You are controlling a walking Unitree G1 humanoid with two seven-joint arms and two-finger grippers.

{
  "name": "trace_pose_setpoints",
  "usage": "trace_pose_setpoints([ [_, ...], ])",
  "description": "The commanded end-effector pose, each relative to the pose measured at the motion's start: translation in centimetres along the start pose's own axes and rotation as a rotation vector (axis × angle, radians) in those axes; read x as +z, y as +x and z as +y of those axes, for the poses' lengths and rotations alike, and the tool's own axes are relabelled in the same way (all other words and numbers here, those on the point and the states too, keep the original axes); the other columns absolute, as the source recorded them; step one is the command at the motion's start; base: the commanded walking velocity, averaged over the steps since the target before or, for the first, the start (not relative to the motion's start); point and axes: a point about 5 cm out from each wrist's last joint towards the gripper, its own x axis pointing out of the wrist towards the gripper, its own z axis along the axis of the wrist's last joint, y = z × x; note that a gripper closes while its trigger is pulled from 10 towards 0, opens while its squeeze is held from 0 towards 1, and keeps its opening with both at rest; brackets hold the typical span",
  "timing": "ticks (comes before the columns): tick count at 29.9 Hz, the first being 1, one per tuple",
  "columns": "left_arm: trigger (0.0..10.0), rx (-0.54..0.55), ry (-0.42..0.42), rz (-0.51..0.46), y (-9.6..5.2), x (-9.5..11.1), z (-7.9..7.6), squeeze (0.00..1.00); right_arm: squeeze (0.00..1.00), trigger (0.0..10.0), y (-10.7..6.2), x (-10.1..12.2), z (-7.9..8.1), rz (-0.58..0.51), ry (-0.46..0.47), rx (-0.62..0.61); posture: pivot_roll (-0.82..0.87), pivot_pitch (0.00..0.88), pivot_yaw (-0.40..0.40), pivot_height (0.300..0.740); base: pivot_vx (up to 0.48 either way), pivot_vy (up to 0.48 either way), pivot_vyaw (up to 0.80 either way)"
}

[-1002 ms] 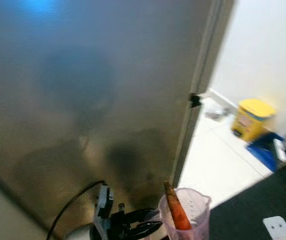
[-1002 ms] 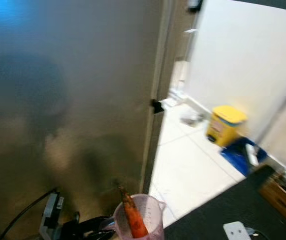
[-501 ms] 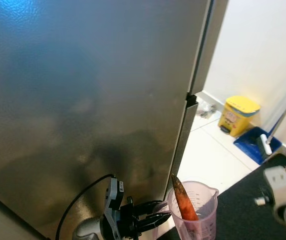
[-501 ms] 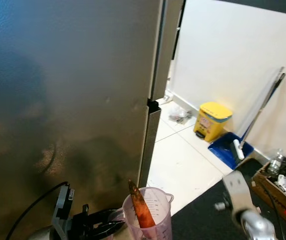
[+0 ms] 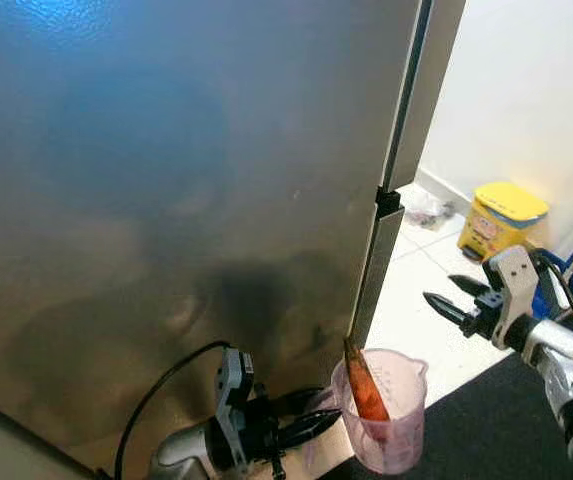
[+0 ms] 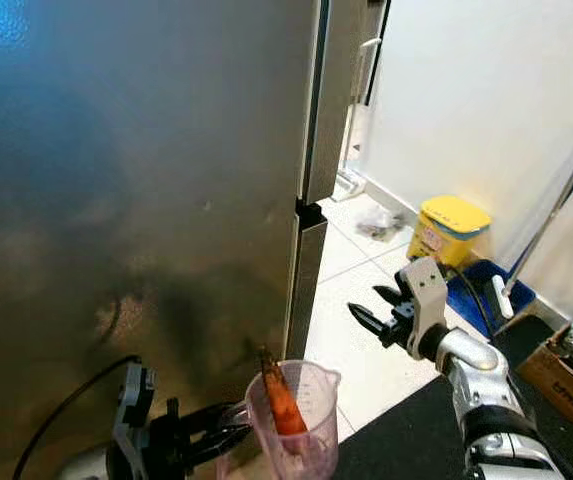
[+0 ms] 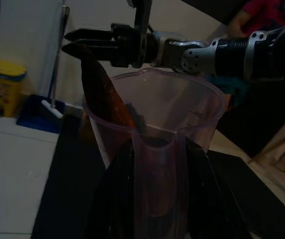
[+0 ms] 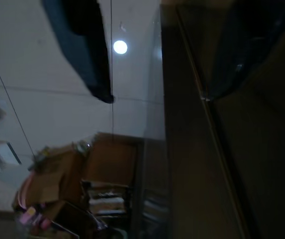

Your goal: Restocking fridge

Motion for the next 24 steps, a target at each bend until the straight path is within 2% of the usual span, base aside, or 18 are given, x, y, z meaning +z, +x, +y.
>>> trace_pose_setpoints([
  [1, 10.0, 0.012, 0.004, -0.021, 0.1, 0.0, 0.0, 0.00, 1.00, 10.0, 0.5, 0.3, 0.4, -0.012, -0.005, 0.031, -0.04, 0.000, -0.014, 0.740, 0.000, 0.000, 0.00],
  [4, 10.0, 0.012, 0.004, -0.021, 0.1, 0.0, 0.0, 0.00, 1.00, 10.0, 0.6, 0.4, 0.5, -0.017, -0.007, 0.040, -0.04, 0.000, -0.014, 0.740, 0.000, 0.000, 0.00],
  [8, 10.0, 0.062, 0.015, -0.011, 0.3, 0.2, 0.8, 0.00, 1.00, 10.0, 1.8, 0.9, 0.7, -0.005, -0.036, -0.021, -0.04, 0.000, -0.017, 0.740, 0.000, 0.000, 0.00],
  [9, 10.0, 0.098, 0.019, -0.012, 0.4, 0.3, 1.2, 0.00, 0.43, 10.0, 2.0, 0.8, 0.9, 0.003, -0.035, -0.015, -0.04, 0.000, -0.017, 0.740, 0.000, 0.000, 0.00],
  [10, 10.0, 0.119, 0.009, -0.005, 0.4, 0.3, 1.5, 0.00, 0.00, 10.0, 2.1, 0.8, 1.1, 0.005, -0.037, -0.002, -0.04, 0.000, -0.017, 0.740, 0.000, 0.000, 0.00],
  [12, 10.0, 0.131, 0.002, 0.000, 0.4, 0.2, 1.6, 0.00, 0.00, 10.0, 2.1, 0.8, 1.2, 0.007, -0.038, 0.007, -0.04, 0.000, -0.017, 0.740, 0.000, 0.000, 0.00],
  [14, 10.0, 0.135, -0.040, 0.034, 0.2, 0.0, 2.0, 0.00, 0.00, 10.0, 2.2, 0.7, 1.4, -0.001, -0.024, 0.021, -0.04, 0.000, -0.017, 0.740, 0.000, 0.000, 0.00],
  [18, 10.0, 0.136, -0.055, 0.065, 0.2, -0.2, 2.2, 0.00, 0.00, 10.0, 2.2, 0.7, 1.5, 0.003, -0.028, 0.026, -0.04, 0.000, -0.017, 0.740, 0.000, -0.373, 0.00],
  [22, 10.0, 0.134, -0.072, 0.057, 0.4, -0.3, 2.2, 0.00, 0.00, 10.0, 2.3, 0.6, 1.6, 0.000, -0.023, 0.028, -0.04, 0.000, -0.018, 0.740, 0.000, -0.471, 0.00],
  [24, 10.0, 0.162, -0.080, 0.032, 0.5, -0.2, 2.5, 0.00, 0.00, 10.0, 2.3, 0.5, 1.6, 0.009, -0.028, 0.029, -0.04, 0.000, -0.020, 0.740, 0.000, 0.000, 0.00],
])
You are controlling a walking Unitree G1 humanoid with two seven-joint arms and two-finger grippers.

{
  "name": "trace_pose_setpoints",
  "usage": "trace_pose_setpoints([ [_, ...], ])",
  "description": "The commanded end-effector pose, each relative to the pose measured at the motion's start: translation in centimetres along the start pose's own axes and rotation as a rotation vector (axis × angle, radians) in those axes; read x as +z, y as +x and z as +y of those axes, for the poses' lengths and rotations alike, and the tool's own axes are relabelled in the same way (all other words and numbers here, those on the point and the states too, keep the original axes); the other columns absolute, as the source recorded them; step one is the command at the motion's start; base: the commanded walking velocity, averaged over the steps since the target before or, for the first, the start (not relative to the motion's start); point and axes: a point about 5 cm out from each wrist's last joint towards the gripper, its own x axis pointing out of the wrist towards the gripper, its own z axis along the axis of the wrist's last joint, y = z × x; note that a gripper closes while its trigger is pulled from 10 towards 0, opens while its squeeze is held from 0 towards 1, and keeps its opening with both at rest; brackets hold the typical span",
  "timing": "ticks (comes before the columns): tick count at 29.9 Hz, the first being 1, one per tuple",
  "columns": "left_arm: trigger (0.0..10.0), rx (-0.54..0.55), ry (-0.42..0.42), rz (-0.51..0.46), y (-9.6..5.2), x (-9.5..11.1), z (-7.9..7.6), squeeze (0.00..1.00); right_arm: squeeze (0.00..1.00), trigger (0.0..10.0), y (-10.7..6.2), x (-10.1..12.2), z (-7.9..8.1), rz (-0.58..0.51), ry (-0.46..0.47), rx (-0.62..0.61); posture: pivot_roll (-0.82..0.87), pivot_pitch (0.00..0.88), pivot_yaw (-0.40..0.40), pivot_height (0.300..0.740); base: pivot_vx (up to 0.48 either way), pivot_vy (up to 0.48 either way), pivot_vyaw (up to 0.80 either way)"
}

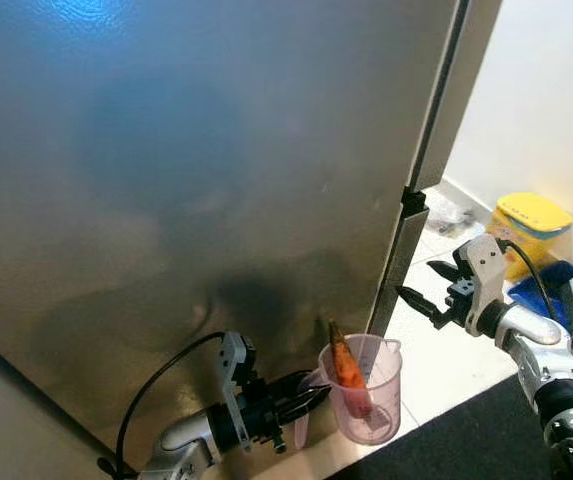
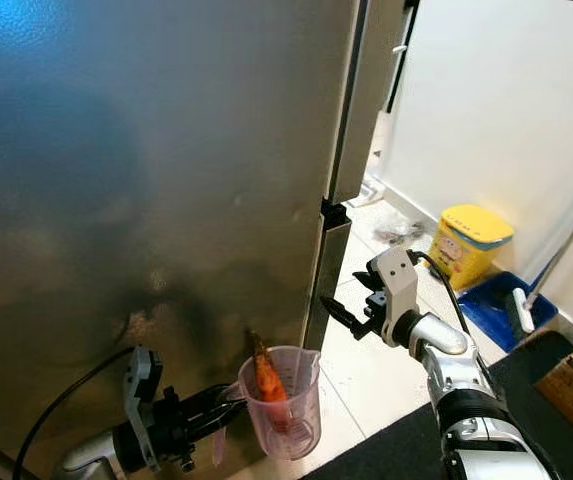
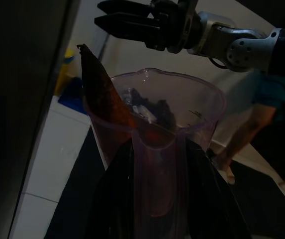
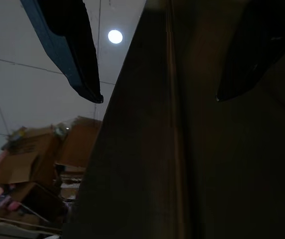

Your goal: Restocking fridge

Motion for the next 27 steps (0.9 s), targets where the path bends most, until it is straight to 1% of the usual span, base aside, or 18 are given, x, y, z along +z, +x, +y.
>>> trace_pose_setpoints([
  [1, 10.0, 0.006, -0.010, -0.019, 0.47, 0.21, 0.13, 0.00, 0.00, 10.0, -0.19, -0.41, 0.09, 0.021, 0.002, 0.006, -0.04, 0.000, -0.020, 0.740, 0.000, 0.000, 0.00],
  [5, 10.0, 0.050, 0.009, -0.023, 0.59, 0.40, 0.53, 0.00, 0.00, 10.0, -0.28, -0.58, 0.17, 0.032, -0.004, 0.015, -0.04, 0.000, -0.024, 0.740, 0.000, 0.000, 0.00],
  [16, 10.0, 0.074, 0.007, -0.020, 0.59, 0.40, 0.91, 0.00, 0.00, 10.0, -0.20, -0.89, 0.57, 0.039, -0.002, 0.030, -0.04, 0.000, -0.029, 0.740, 0.000, 0.000, 0.00],
  [20, 10.0, 0.065, -0.006, -0.017, 0.66, 0.47, 0.94, 0.00, 0.00, 10.0, -0.02, -0.76, 0.81, 0.039, -0.007, 0.055, -0.04, 0.000, -0.035, 0.740, 0.000, -0.461, 0.00],
  [23, 10.0, 0.089, -0.006, -0.032, 0.82, 0.51, 1.08, 0.00, 0.00, 10.0, 0.01, -0.73, 0.89, 0.041, -0.014, 0.064, -0.04, 0.000, -0.035, 0.740, 0.000, 0.000, 0.00],
  [27, 10.0, 0.092, 0.000, -0.033, 1.00, 0.46, 1.06, 0.00, 0.00, 10.0, 0.06, -0.71, 1.05, 0.039, -0.018, 0.077, -0.04, 0.000, -0.035, 0.740, 0.000, 0.000, 0.00],
])
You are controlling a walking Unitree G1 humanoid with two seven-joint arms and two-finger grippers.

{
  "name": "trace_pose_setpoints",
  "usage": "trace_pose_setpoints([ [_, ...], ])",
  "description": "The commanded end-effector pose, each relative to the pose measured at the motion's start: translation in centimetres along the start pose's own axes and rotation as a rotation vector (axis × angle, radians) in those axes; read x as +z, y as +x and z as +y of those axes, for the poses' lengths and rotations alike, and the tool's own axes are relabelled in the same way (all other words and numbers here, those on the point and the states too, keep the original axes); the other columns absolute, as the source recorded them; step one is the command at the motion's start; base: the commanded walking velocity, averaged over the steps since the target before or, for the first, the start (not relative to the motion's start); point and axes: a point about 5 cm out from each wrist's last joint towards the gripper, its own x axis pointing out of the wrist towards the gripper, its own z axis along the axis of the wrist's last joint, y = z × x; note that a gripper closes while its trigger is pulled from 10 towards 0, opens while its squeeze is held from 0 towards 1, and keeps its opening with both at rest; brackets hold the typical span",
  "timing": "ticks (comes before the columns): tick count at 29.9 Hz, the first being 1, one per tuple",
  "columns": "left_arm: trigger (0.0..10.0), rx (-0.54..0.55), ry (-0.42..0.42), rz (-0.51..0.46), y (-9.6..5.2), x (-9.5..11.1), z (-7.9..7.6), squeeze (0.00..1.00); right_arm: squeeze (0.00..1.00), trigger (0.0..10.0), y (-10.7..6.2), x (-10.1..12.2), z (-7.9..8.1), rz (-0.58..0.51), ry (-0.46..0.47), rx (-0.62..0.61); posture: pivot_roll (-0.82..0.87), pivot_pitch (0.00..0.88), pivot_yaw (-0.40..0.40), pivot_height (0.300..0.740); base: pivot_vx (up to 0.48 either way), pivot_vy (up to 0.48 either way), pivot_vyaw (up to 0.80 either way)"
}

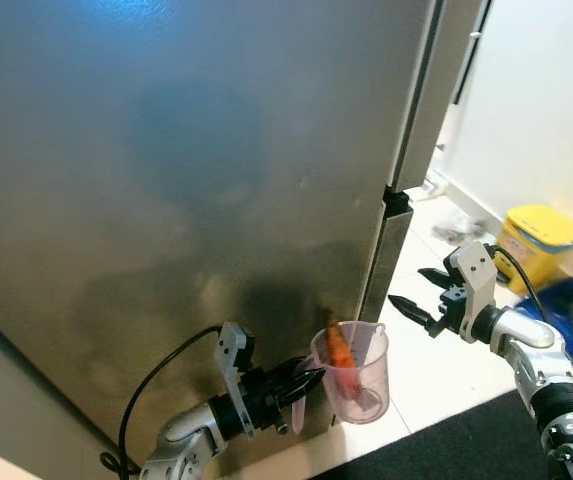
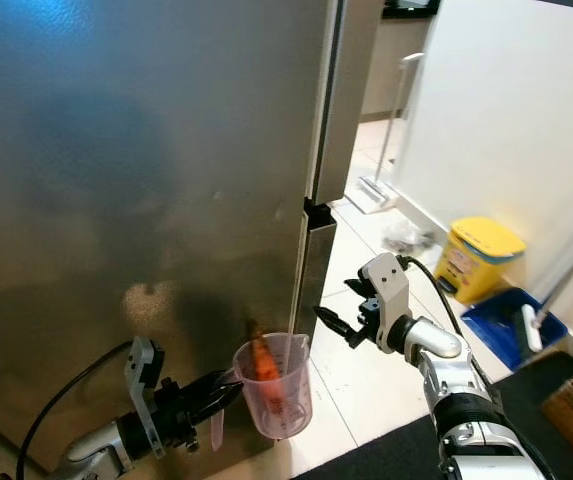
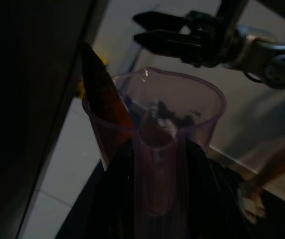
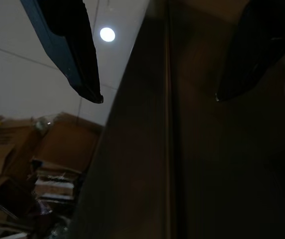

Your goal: Restocking fridge

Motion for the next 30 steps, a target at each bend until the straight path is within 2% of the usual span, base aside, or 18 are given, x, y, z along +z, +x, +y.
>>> trace_pose_setpoints([
  [1, 10.0, -0.019, 0.016, -0.018, 0.6, 0.3, -0.2, 0.00, 0.00, 10.0, -0.1, -0.3, 0.3, 0.017, -0.009, 0.025, -0.05, 0.000, -0.033, 0.740, 0.000, 0.000, 0.00],
  [17, 10.0, 0.000, 0.027, -0.030, 0.7, 0.4, 0.0, 0.00, 0.00, 10.0, 0.1, -0.2, 0.8, 0.020, -0.038, 0.060, -0.05, 0.000, -0.038, 0.740, 0.000, 0.000, 0.00],
  [22, 10.0, 0.049, 0.052, -0.056, 0.8, 0.7, 0.5, 0.00, 0.00, 10.0, 1.3, 0.2, 1.0, 0.016, -0.020, 0.026, -0.05, 0.000, -0.035, 0.740, 0.000, 0.000, 0.00],
  [30, 10.0, 0.113, 0.077, -0.076, -0.3, 1.4, 1.1, 0.00, 0.00, 10.0, 2.7, 1.6, 1.2, 0.005, -0.043, 0.043, -0.04, 0.000, -0.044, 0.740, 0.000, 0.000, 0.00],
])
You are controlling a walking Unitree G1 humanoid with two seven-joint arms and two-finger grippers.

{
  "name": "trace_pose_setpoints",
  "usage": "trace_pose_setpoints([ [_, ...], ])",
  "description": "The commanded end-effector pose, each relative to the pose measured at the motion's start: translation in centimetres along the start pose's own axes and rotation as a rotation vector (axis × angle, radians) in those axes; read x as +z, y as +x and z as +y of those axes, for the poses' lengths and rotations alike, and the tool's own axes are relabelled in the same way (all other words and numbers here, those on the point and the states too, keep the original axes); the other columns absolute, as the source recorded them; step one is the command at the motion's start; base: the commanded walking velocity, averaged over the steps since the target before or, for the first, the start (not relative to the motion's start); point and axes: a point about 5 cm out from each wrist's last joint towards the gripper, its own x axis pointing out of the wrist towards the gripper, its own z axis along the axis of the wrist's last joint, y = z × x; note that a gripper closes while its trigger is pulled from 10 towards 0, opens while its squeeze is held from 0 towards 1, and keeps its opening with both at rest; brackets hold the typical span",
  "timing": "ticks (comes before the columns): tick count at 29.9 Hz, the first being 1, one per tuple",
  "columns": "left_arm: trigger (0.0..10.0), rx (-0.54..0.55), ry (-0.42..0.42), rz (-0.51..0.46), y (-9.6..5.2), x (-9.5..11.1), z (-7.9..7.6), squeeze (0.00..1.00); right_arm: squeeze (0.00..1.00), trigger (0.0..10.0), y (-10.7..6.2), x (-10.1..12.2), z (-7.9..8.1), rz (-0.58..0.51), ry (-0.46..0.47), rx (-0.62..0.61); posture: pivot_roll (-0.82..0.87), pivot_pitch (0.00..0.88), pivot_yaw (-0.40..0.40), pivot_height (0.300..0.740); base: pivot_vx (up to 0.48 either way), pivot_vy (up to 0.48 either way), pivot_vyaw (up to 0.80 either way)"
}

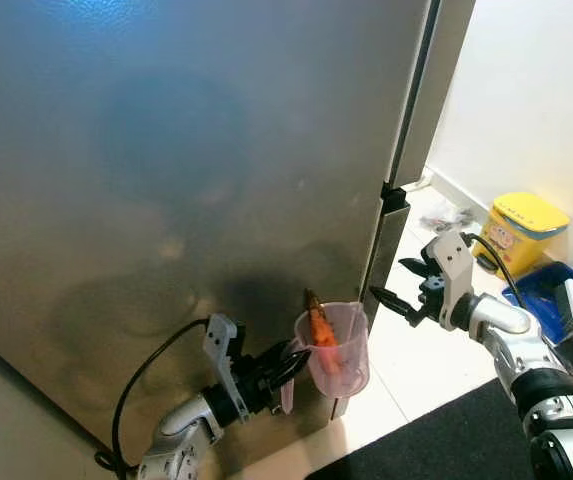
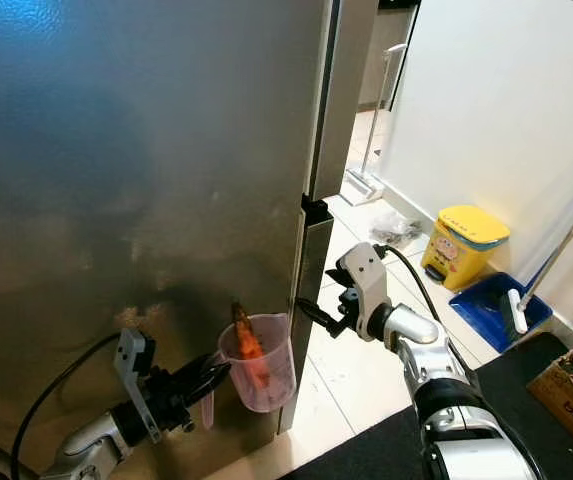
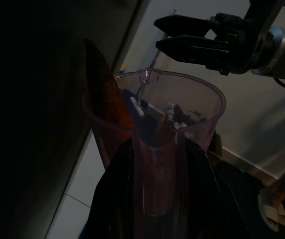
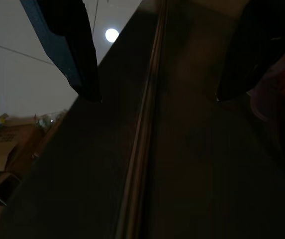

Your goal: Restocking fridge

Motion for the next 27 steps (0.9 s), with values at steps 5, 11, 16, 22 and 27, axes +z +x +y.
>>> trace_pose_setpoints([
  [5, 10.0, -0.003, 0.025, -0.026, -0.5, 0.6, -0.2, 0.00, 0.00, 10.0, 0.9, 0.8, 0.1, 0.004, -0.032, 0.006, -0.03, 0.000, -0.046, 0.740, 0.000, 0.000, 0.00],
  [11, 10.0, -0.006, 0.039, -0.029, -1.1, 1.1, -0.5, 0.00, 0.00, 10.0, 1.5, 2.3, -0.8, -0.015, -0.087, -0.079, -0.01, 0.000, -0.043, 0.740, 0.000, 0.000, 0.00],
  [16, 10.0, -0.043, 0.061, -0.019, -2.2, 1.5, -0.9, 0.00, 0.00, 10.0, 1.5, 3.8, -1.9, -0.044, -0.120, -0.149, -0.01, 0.000, -0.043, 0.740, 0.000, 0.000, 0.00],
  [22, 10.0, -0.083, 0.065, -0.007, -3.8, 1.6, -1.3, 0.00, 0.00, 10.0, 1.4, 4.9, -2.7, -0.063, -0.149, -0.217, 0.00, 0.000, -0.039, 0.740, 0.000, 0.000, 0.00],
  [27, 10.0, -0.084, 0.065, -0.003, -4.5, 1.7, -1.4, 0.00, 0.00, 10.0, 1.4, 4.9, -2.8, -0.067, -0.144, -0.229, 0.02, 0.000, -0.039, 0.740, 0.000, 0.000, 0.00],
])
